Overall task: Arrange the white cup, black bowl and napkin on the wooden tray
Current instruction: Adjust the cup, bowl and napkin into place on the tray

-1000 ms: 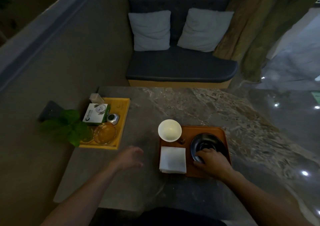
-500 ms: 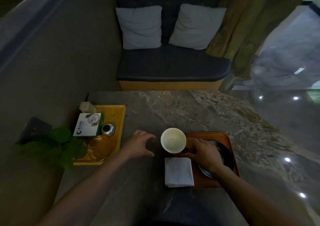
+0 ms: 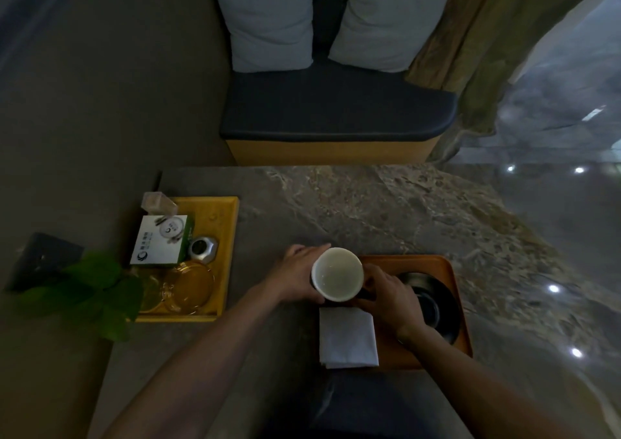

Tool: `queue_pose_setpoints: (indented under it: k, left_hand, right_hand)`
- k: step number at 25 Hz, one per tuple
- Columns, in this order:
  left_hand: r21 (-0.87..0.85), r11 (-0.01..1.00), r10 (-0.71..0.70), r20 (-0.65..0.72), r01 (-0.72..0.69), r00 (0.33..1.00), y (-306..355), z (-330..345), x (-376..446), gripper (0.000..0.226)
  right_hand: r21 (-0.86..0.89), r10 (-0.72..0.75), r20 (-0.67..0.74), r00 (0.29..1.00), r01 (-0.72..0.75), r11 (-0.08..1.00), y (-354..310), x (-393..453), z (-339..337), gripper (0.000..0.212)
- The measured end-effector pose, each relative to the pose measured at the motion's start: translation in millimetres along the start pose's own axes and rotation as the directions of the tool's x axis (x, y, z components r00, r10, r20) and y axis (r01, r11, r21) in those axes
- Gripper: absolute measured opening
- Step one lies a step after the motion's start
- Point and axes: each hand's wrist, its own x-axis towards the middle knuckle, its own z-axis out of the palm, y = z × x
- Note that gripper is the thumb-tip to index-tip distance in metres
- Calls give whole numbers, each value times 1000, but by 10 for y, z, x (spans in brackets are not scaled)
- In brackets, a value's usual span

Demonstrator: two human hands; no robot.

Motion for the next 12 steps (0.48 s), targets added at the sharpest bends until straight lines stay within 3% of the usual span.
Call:
queue_pose_setpoints:
  k: [4, 12]
  left_hand:
    - [-13, 1000, 16, 3, -15, 1000, -57, 37, 43, 111]
    - [-87, 996, -27, -124, 16, 992, 12, 222, 5, 110]
  right_hand:
    - [45, -2, 41, 999, 0, 999, 52, 81, 2, 66]
    - [42, -103, 24, 994, 102, 994, 98, 159, -169, 66]
